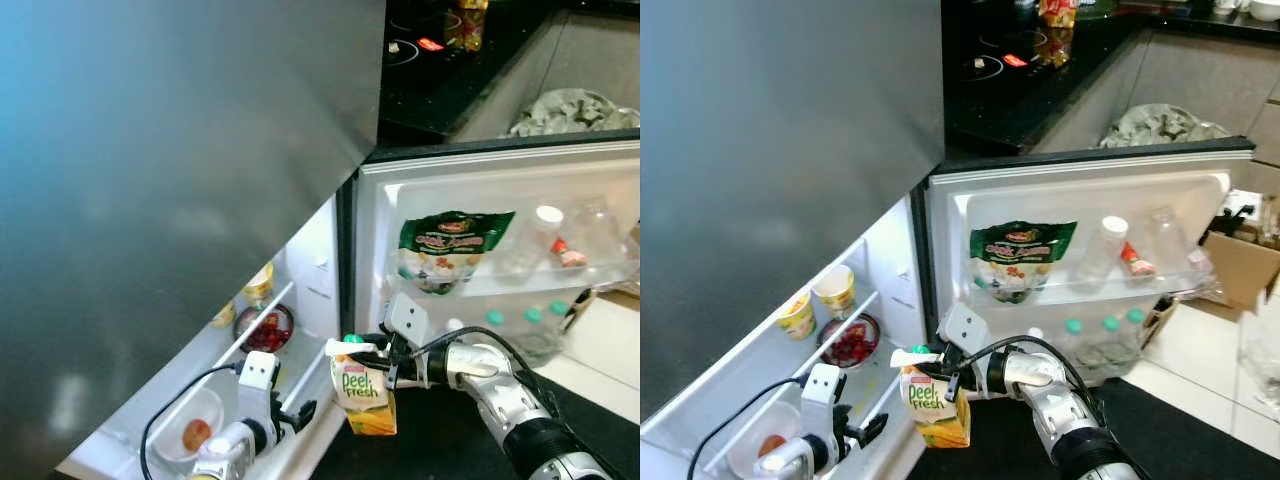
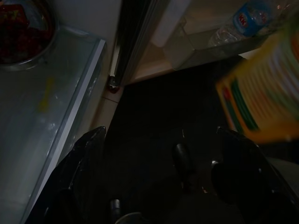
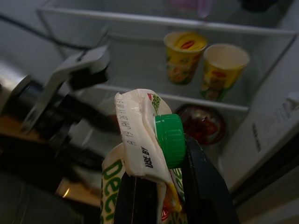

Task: Restocking fridge

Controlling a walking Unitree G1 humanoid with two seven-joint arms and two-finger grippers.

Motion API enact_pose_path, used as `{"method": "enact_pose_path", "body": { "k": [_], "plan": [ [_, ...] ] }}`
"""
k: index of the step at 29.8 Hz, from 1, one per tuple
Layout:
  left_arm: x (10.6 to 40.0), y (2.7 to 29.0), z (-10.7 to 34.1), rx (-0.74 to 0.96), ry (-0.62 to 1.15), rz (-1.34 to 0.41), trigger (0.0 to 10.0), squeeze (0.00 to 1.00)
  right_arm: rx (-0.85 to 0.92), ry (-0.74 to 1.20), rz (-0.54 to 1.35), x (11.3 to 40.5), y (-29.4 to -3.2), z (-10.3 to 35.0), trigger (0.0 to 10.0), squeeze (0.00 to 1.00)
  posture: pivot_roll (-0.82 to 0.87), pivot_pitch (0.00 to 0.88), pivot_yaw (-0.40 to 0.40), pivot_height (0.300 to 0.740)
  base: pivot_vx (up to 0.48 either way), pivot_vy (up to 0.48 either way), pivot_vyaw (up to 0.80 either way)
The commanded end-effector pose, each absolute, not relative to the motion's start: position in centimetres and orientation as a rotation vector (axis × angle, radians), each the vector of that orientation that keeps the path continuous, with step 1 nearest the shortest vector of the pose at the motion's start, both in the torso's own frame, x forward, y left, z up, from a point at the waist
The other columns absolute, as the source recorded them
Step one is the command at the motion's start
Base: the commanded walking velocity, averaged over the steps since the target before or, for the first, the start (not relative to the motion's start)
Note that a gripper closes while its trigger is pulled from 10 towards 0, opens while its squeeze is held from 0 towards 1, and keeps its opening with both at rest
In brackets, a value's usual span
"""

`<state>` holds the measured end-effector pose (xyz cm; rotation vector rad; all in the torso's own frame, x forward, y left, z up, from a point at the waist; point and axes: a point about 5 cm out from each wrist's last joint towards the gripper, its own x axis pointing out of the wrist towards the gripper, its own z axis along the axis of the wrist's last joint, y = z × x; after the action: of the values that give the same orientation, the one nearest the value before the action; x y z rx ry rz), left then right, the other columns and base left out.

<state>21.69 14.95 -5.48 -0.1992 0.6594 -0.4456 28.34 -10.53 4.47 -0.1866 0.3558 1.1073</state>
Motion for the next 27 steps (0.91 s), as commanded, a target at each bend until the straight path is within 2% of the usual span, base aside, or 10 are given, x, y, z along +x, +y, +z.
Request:
{"method": "enact_pose_path", "body": {
  "k": [1,5,18,27],
  "plan": [
    [21.3,14.5,-5.6,-0.203,0.661,-0.47,10.0,0.0,-0.189,0.318,1.102,28.8,-10.4,5.0,10.0,0.0,-0.02,0.0,0.01,0.74,0.0,0.0,0.0],
    [21.3,14.1,-5.6,-0.199,0.658,-0.494,10.0,0.0,-0.186,0.314,1.109,28.8,-10.1,5.0,10.0,0.0,-0.02,0.0,0.01,0.74,0.0,0.0,0.0],
    [21.6,13.3,-5.3,-0.202,0.644,-0.539,10.0,0.0,-0.262,0.35,1.118,28.6,-10.1,4.1,10.0,0.0,-0.03,0.0,0.012,0.74,0.0,-0.46,0.0],
    [22.0,13.0,-5.1,-0.21,0.624,-0.546,10.0,0.0,-0.239,0.321,1.14,28.5,-9.8,4.5,10.0,0.0,-0.03,0.004,0.012,0.74,0.0,-0.465,0.0]
  ]
}}
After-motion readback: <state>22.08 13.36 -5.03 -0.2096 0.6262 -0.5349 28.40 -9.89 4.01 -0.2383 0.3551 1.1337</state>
